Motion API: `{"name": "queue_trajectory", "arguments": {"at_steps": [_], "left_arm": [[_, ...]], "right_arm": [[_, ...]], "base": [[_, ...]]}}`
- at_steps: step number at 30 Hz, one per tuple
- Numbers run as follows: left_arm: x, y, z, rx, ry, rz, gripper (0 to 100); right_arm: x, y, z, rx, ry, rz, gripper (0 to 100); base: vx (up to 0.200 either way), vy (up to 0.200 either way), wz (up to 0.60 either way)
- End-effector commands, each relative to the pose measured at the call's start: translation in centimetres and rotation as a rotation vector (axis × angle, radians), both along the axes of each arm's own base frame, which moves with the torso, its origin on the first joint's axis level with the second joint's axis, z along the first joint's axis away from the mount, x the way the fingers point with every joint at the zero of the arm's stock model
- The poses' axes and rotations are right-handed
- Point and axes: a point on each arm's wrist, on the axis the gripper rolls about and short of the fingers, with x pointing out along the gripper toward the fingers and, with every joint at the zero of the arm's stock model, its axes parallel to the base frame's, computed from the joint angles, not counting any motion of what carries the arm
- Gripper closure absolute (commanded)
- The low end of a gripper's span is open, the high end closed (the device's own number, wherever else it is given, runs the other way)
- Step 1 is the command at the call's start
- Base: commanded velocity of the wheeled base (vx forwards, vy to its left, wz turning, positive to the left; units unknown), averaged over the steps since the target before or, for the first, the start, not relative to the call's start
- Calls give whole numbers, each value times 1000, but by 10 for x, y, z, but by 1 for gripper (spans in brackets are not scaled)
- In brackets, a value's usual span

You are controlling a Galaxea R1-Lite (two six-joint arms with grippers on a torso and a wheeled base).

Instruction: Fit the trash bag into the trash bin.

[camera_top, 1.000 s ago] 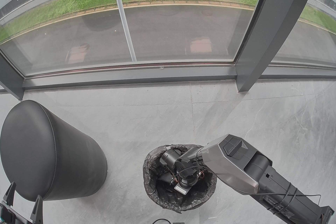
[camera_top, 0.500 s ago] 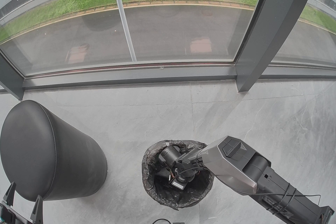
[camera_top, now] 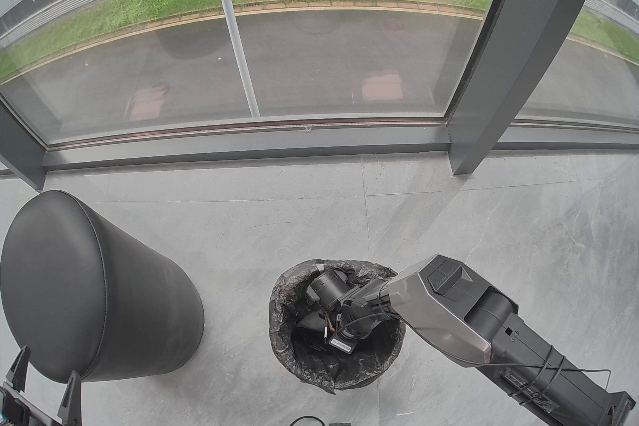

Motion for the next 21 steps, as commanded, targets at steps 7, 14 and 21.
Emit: {"name": "queue_trajectory", "arguments": {"at_steps": [7,14,21], "left_arm": [[0,0,-5,-1,0,0,0],[0,0,-5,-1,2,0,0],[0,0,-5,-1,0,0,0]], "right_arm": [[0,1,2,-9,-11,-2,100],[-18,20,27,-36,-19,40,100],[-23,28,54,-28,-39,53,100]], "base": [[0,0,0],[0,0,0],[0,0,0]]}}
